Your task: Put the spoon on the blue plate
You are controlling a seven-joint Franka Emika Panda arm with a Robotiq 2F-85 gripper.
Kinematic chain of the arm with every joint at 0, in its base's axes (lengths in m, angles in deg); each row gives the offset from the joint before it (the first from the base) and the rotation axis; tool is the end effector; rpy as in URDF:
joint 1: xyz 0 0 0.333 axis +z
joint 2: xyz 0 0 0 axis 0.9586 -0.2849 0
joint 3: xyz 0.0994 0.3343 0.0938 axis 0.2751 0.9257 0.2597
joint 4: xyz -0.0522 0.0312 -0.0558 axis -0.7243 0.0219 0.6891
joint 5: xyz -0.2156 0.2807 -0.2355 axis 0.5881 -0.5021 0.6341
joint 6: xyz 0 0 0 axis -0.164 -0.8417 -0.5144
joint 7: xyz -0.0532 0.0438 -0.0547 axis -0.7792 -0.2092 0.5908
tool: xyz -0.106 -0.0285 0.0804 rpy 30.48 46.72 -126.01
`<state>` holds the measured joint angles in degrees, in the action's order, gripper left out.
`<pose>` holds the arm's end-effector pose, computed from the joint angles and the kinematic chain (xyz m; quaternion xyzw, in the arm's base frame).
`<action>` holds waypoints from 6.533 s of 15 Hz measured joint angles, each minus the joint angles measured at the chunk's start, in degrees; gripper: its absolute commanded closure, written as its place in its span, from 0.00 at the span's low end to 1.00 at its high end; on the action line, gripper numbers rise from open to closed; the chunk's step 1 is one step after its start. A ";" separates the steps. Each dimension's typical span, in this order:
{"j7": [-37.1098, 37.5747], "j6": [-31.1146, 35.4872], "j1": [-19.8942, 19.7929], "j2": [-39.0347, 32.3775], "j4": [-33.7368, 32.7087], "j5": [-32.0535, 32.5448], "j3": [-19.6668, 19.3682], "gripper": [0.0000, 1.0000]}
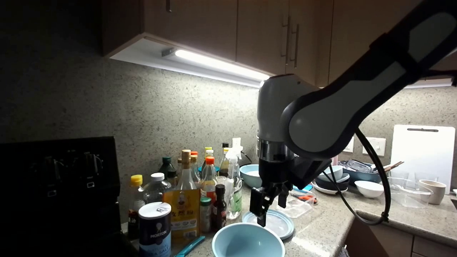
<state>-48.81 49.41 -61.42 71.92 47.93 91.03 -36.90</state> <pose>0.5295 0.1921 0.3386 0.9855 0.1348 0.0723 0.0729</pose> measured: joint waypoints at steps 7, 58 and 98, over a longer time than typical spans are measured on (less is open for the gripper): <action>0.36 -1.46 0.77 -1.92 -0.29 -3.70 1.57 0.00; 2.42 -15.00 2.70 -25.81 -26.00 -12.55 -1.21 0.97; 6.33 -16.12 8.19 -22.61 -27.46 -10.38 -3.71 0.82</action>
<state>-42.48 33.29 -53.23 49.31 20.47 80.66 -40.61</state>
